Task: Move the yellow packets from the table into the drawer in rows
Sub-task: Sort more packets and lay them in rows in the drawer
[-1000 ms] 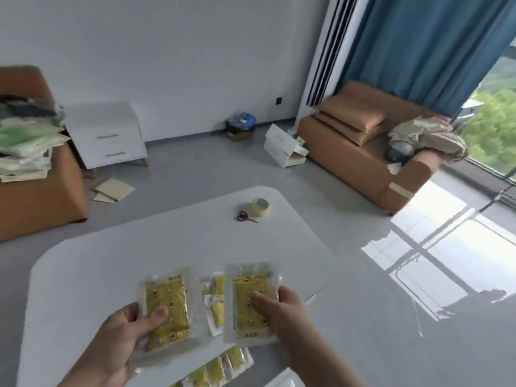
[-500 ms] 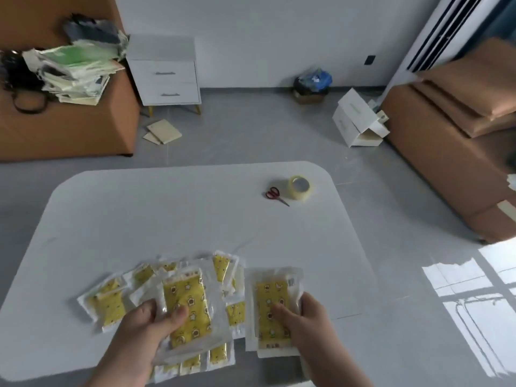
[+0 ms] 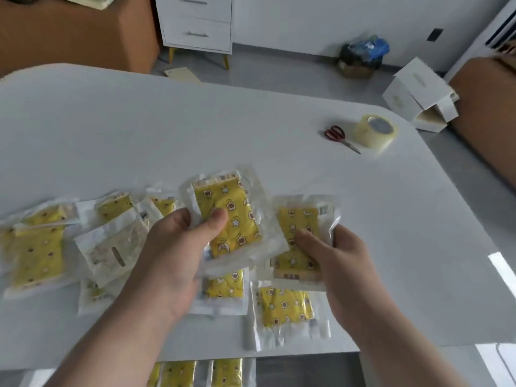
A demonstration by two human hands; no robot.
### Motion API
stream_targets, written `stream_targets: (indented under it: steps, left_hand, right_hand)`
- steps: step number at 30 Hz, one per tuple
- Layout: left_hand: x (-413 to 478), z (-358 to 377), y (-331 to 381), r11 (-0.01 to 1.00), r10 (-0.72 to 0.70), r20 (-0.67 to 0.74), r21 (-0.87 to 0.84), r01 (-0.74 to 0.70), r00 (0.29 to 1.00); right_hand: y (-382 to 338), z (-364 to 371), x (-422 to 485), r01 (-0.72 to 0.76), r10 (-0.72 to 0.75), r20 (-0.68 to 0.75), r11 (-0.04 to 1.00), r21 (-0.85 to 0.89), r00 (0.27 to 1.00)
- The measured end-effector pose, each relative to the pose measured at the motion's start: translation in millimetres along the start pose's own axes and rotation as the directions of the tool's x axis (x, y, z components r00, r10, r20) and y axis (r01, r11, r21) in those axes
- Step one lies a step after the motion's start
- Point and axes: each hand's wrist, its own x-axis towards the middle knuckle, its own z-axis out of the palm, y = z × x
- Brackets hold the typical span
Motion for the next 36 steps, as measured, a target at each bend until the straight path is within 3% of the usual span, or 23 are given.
stream_targets:
  steps: [3,10,21,29,36]
  left_hand:
    - [10.4,0.0,-17.3,0.992,0.067,0.019,-0.109,-0.065,0.998]
    - [15.1,-8.7,-48.7,0.980,0.133,0.007,-0.150,-0.131,0.991]
    - [-19.2,-7.2,-51.9,0.977,0.112,0.031,-0.184,-0.104,0.993]
    - [-59.2,-1.9,-51.5,0.978,0.166,-0.010,-0.125,-0.166,0.986]
    - [-111.9,11.8,-50.4,0.984,0.155,0.003,-0.088,-0.155,0.988]
  right_hand:
    - [17.4,8.6,13.3,0.099,-0.100,0.017,0.993,0.065,0.995]
    - [43.1,26.4,18.4,0.169,-0.181,0.054,0.970,0.173,0.982]
    - [50.0,11.1,-12.1,0.171,-0.182,0.050,0.970,0.171,0.982]
    - [47.3,-15.4,-35.2,0.183,-0.195,0.094,0.975,0.124,0.976]
    - [52.7,-53.3,-74.0,0.113,-0.144,0.125,0.967,0.230,0.982]
